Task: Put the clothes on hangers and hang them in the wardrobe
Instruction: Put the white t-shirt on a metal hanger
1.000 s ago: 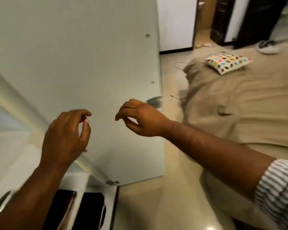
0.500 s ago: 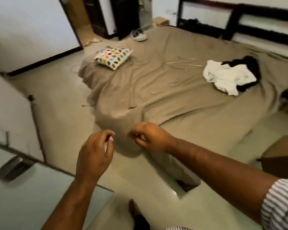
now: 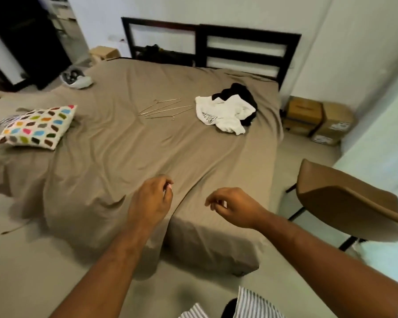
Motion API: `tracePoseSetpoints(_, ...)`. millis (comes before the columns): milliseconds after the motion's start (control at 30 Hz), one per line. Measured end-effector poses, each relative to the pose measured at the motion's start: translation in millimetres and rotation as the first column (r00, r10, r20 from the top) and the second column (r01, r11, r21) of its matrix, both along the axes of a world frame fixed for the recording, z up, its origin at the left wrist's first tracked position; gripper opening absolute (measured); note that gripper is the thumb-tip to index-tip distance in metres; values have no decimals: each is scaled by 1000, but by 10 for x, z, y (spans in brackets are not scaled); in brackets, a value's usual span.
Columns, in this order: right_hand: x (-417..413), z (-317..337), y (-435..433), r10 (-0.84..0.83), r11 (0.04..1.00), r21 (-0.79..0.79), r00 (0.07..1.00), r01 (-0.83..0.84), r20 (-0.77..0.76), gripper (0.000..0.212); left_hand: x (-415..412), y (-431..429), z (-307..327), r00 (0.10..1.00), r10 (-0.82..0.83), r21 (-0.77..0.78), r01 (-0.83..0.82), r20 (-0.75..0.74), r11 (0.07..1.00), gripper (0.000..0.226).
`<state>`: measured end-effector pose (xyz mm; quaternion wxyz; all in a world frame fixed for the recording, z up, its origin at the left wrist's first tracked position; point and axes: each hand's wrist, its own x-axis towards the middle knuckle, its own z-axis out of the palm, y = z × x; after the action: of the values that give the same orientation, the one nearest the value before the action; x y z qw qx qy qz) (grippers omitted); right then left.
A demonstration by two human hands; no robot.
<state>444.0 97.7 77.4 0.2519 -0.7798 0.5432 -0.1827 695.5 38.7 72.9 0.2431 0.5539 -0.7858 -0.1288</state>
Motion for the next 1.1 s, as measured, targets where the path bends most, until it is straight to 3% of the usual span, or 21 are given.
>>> tracePoseSetpoints(200,-225,-211,-39,-207,974,96,978,204,24,23,-360,-551,-137,988,-157,73,155,18,985,14)
tracePoseSetpoints(467,-420,-563,-599,-372,920,180,919,347,128,23,-393,-1127,-397,965,-251,111,242,80,964,11)
tracePoseSetpoints(633,-416,-852,-1208,-449,881,270,868,390,213,23,-237,-1607,-630,948,-251,189,215,194,958,16)
tracePoseSetpoints(833,-413,-1056,-1789,-526,824,385,813,416,248,23,-305,-2130,-844,944,-237,272,172,230,947,16)
tracePoseSetpoints(1100,-651,-1661,-1957,-712,656,500,682,565,164,23,-649,-2934,-1382,939,-265,351,177,221,919,21)
